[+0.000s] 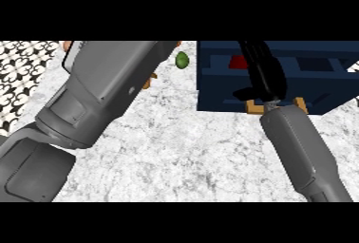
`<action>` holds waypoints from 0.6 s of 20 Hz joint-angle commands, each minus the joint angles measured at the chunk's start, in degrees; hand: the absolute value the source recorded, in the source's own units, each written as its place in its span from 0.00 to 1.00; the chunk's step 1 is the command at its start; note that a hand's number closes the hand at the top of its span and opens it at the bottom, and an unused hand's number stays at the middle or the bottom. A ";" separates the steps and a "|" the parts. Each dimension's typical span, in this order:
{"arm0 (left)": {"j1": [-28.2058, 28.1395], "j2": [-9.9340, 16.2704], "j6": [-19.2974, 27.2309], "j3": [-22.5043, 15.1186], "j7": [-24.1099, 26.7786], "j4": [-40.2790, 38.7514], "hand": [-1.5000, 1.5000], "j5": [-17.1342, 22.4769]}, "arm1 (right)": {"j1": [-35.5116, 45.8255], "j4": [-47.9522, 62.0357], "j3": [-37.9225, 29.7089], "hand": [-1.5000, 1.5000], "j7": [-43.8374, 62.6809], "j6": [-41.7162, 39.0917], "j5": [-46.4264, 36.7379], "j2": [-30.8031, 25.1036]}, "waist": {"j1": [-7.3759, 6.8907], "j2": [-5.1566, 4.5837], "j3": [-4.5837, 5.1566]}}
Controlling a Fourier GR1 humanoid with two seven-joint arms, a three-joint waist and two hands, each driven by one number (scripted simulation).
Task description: Pick up the can, place it into the drawer and close the drawer
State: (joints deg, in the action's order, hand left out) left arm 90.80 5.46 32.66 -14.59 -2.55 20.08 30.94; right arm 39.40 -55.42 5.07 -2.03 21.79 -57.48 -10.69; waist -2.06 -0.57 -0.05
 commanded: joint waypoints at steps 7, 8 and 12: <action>-3.22 4.41 -0.95 -1.45 -6.91 7.38 0.00 -1.65 | 12.78 21.67 -5.81 0.00 -1.85 14.82 -3.42 1.09 | -2.71 0.23 -0.01; -7.45 5.13 -2.60 -1.35 -3.53 7.61 0.00 -1.88 | 14.63 23.16 -6.17 0.00 -2.88 14.18 -3.15 0.39 | -2.19 -0.06 0.02; -9.76 5.66 -1.95 -2.01 -5.03 12.30 0.00 -2.17 | 20.27 28.65 -7.23 0.00 -0.02 16.77 -4.77 1.27 | -3.51 0.08 0.04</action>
State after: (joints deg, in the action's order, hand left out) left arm 84.34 10.25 30.67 -15.87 -7.12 28.66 29.35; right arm 55.09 -32.04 -1.00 -3.07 35.83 -61.25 -9.96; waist -4.81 -0.61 -0.03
